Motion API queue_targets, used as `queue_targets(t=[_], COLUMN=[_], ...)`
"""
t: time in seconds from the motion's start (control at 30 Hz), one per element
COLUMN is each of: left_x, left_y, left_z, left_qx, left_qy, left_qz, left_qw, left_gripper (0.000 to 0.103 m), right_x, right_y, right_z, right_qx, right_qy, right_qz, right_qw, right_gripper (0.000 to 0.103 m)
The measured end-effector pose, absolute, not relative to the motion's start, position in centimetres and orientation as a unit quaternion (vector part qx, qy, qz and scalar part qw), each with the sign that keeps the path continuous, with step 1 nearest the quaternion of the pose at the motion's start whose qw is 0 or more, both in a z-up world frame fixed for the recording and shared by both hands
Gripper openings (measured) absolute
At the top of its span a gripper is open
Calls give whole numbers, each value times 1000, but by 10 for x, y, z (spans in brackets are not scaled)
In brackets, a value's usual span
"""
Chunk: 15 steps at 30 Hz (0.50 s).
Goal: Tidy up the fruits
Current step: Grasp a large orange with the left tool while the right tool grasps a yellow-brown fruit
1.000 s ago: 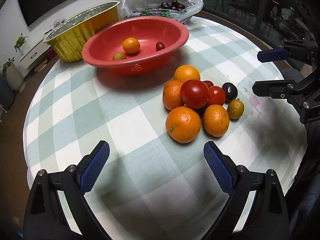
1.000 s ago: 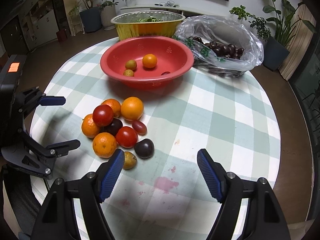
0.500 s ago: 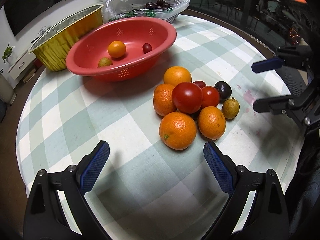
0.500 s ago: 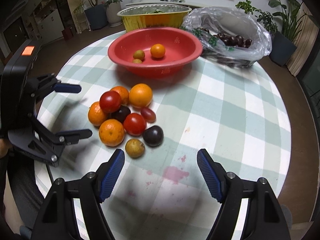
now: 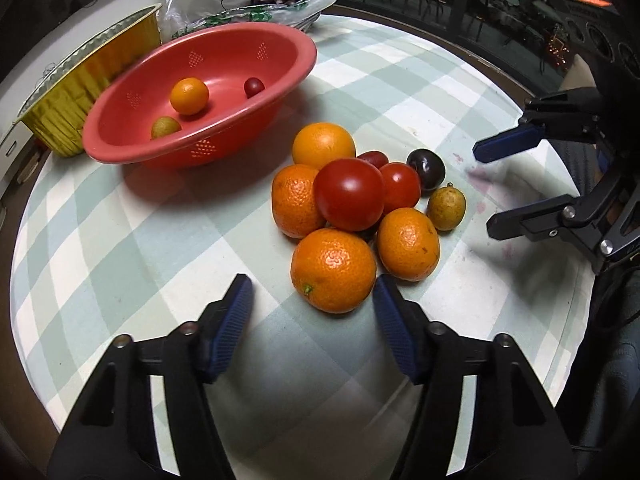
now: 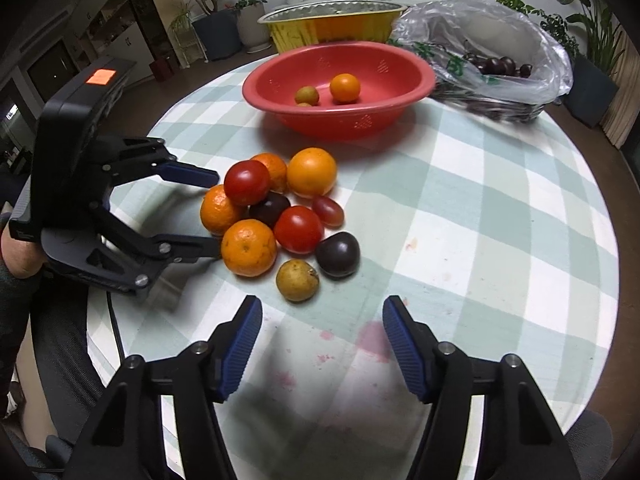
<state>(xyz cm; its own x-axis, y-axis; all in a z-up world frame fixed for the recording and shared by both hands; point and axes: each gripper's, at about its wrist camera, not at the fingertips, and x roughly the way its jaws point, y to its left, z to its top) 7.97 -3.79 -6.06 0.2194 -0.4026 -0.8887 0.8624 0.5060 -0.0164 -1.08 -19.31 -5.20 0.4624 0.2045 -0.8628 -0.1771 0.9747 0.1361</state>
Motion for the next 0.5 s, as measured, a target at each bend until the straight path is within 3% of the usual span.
queue_targets(t=[0.27,0.5], left_x=[80,78], left_y=[-43,-43], left_z=[-62,-61], left_qx=[245,243], left_qy=[452,450], left_qz=[-437,-439], left_qw=[738,739], left_gripper=[46,38], right_x=[-6,0], right_y=[-187,-181], right_z=[-61,-67], right_qx=[21,15], right_qy=[507,503], right_qz=[137,138], right_qw=[851,853], right_gripper=[56,54])
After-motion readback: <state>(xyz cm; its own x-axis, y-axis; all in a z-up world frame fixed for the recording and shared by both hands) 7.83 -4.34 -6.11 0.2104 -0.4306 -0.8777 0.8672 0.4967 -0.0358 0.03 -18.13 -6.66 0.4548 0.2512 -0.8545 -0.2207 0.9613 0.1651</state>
